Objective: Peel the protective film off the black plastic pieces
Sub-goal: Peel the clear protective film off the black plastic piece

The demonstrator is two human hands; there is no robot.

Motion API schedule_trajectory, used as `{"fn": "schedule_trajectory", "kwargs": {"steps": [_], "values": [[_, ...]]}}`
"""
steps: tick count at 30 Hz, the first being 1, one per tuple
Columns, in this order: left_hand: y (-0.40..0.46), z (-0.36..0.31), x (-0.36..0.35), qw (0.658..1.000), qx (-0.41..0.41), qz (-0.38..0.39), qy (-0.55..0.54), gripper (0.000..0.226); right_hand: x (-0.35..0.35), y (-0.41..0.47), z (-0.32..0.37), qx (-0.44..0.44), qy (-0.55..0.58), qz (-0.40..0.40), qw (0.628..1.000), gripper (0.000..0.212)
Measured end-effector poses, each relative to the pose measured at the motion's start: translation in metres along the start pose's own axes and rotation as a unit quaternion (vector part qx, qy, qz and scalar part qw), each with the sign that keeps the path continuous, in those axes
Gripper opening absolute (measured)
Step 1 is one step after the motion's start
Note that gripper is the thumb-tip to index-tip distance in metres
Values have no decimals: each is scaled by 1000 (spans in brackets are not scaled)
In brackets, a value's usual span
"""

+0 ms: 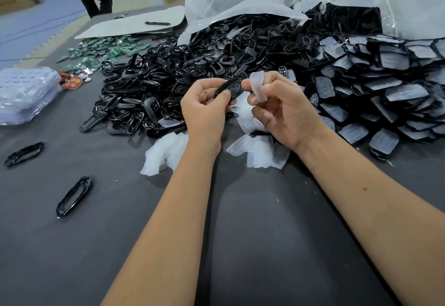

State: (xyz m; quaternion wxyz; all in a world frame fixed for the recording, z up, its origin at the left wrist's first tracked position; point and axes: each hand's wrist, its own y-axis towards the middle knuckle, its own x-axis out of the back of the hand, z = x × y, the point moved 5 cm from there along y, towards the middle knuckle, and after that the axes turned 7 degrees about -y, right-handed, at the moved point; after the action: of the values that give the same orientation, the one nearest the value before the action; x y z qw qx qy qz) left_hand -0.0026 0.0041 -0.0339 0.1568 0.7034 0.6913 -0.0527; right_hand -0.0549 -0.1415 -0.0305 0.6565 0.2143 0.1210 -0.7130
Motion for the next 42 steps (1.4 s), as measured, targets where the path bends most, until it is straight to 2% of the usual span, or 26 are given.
{"fn": "schedule_trajectory", "kwargs": {"steps": [10, 13, 18, 32, 36, 40, 42], "values": [[-2, 3, 2, 1000, 17, -2, 6, 19, 3, -1, -1, 38, -105, -69, 991, 20], [0, 4, 3, 1000, 21, -2, 5, 18, 2, -2, 1, 51, -119, -86, 988, 3], [0, 8, 2, 999, 34, 9, 7, 20, 8, -3, 0, 57, -149, -146, 976, 30], [2, 11, -1, 998, 28, 57, 6, 20, 11, 2, -1, 57, -60, -137, 987, 40], [2, 12, -1, 998, 21, 61, 7, 19, 15, 2, -1, 90, -127, -171, 973, 11], [3, 13, 0, 998, 17, 62, -1, 21, 13, 0, 0, 99, -178, -170, 964, 23], [3, 13, 0, 998, 17, 62, -5, 21, 11, 0, 0, 97, -198, -165, 961, 20]]}}
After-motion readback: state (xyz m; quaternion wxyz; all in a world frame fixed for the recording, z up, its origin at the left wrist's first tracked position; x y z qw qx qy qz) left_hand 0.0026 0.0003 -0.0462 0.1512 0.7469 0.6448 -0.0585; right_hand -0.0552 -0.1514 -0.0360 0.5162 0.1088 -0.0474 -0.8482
